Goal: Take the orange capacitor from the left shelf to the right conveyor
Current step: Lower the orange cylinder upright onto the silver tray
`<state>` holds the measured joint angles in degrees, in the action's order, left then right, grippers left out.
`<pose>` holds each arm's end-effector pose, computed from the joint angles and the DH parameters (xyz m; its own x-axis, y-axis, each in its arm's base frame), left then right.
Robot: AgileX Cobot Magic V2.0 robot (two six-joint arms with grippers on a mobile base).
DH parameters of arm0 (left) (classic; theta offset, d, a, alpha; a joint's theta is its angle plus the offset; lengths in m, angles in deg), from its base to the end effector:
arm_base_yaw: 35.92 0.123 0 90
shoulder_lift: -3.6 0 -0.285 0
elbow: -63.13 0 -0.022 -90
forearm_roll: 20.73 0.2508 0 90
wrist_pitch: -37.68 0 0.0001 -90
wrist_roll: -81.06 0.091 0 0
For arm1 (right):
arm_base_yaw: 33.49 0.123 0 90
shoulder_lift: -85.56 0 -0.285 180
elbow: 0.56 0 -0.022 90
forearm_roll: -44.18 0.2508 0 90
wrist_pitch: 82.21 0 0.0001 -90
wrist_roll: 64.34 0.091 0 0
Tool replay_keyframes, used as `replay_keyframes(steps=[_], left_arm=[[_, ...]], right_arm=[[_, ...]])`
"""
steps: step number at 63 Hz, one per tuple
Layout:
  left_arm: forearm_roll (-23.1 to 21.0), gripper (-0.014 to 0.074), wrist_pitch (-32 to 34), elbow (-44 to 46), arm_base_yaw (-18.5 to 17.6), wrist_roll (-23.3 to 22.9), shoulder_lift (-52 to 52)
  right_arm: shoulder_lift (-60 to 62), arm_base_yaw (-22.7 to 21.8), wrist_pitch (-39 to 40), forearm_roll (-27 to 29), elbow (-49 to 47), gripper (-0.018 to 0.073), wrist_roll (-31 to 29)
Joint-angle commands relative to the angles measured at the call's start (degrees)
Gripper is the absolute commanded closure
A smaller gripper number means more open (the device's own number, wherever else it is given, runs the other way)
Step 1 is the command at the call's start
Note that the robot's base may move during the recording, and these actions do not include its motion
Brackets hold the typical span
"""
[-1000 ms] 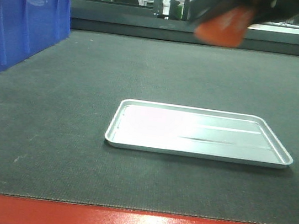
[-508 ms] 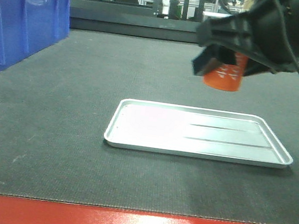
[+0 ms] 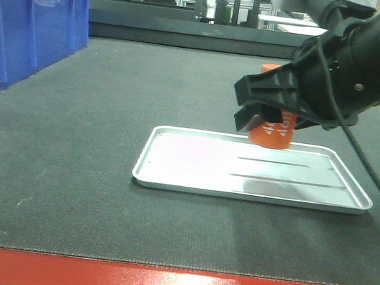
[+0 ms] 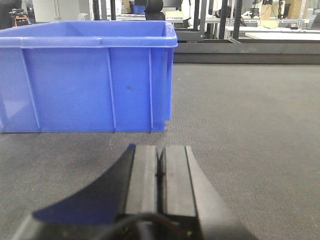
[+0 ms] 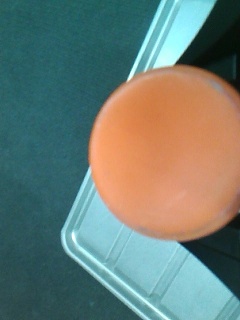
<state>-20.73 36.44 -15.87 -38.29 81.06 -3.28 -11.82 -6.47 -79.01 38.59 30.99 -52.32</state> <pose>0.0565 -0.0023 0.2016 0.0502 -0.0021 -0.9987 0.0414 0.9991 0.0000 0.2843 0.1455 0.2119 -0.5685 -0.1640 -0.8061 -0.3970 0.9130 0.0942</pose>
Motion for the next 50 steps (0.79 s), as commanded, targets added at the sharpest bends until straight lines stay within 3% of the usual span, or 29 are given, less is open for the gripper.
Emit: replay_keyframes(steps=[1, 8, 31, 50], left_arm=[[-0.3, 0.0701, 4.7, 0.3, -0.2, 0.0, 0.5], [-0.3, 0.0701, 4.7, 0.3, -0.2, 0.0, 0.5], [-0.3, 0.0701, 4.7, 0.3, -0.2, 0.0, 0.5], [-0.3, 0.0701, 4.7, 0.3, -0.2, 0.0, 0.5]], right_arm=[[0.9, 0.1, 5.9, -0.6, -2.2, 0.0499, -0.2], [-0.7, 0.1, 5.8, -0.6, -2.2, 0.0466, -0.2], [-1.2, 0.1, 5.5, -0.6, -2.2, -0.0079, 0.0], [-1.2, 0.1, 4.1, -0.6, -2.2, -0.0061, 0.3]])
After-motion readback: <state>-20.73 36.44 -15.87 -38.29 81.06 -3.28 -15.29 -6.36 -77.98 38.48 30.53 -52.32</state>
